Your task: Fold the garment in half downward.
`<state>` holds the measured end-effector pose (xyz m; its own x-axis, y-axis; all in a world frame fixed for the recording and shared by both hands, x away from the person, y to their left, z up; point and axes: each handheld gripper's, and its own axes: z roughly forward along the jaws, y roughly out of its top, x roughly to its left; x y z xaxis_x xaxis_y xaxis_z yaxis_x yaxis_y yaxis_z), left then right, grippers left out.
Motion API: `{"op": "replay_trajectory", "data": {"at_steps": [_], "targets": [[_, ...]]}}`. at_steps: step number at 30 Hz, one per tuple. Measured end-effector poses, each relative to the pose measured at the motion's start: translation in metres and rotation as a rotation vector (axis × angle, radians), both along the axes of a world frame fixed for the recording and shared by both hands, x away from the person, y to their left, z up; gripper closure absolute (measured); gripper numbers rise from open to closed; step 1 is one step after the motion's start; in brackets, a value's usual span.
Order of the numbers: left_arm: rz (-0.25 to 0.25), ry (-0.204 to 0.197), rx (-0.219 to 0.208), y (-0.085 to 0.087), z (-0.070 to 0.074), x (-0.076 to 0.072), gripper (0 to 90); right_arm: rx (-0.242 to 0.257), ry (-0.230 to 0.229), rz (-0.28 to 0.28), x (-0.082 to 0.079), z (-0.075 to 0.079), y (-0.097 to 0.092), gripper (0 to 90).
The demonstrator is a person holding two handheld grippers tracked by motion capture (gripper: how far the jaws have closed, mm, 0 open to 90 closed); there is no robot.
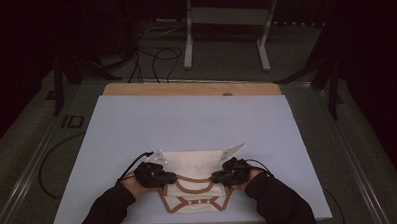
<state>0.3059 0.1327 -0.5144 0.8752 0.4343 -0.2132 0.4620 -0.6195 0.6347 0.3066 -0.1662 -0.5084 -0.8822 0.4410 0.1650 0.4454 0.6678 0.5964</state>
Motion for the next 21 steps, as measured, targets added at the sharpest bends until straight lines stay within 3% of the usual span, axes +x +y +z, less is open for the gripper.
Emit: {"op": "replay_trajectory", "data": {"at_steps": [5,7,11,13,15,21], "targets": [[-0.005,0.008,-0.014,0.0,0.0,0.0,87.9,-0.009,-0.013,-0.003,-0.003,0.002,0.003,80.4],[-0.01,0.0,-0.005,0.0,0.002,-0.001,88.3,0.018,-0.019,-0.002,-0.003,0.006,0.0,90.0],[-0.008,-0.005,-0.021,0.002,0.004,-0.002,88.8,0.01,-0.044,-0.028,-0.003,0.012,-0.003,90.0],[-0.012,-0.011,-0.017,0.002,0.005,-0.003,88.8,-0.004,-0.055,0.0,-0.003,0.012,-0.003,90.0],[-0.016,-0.02,-0.017,0.003,0.008,-0.005,88.9,0.008,-0.041,-0.013,-0.006,0.013,-0.002,90.0],[-0.025,-0.046,-0.044,0.005,0.02,-0.015,88.9,0.034,-0.073,0.01,-0.016,0.025,-0.004,90.0]]}}
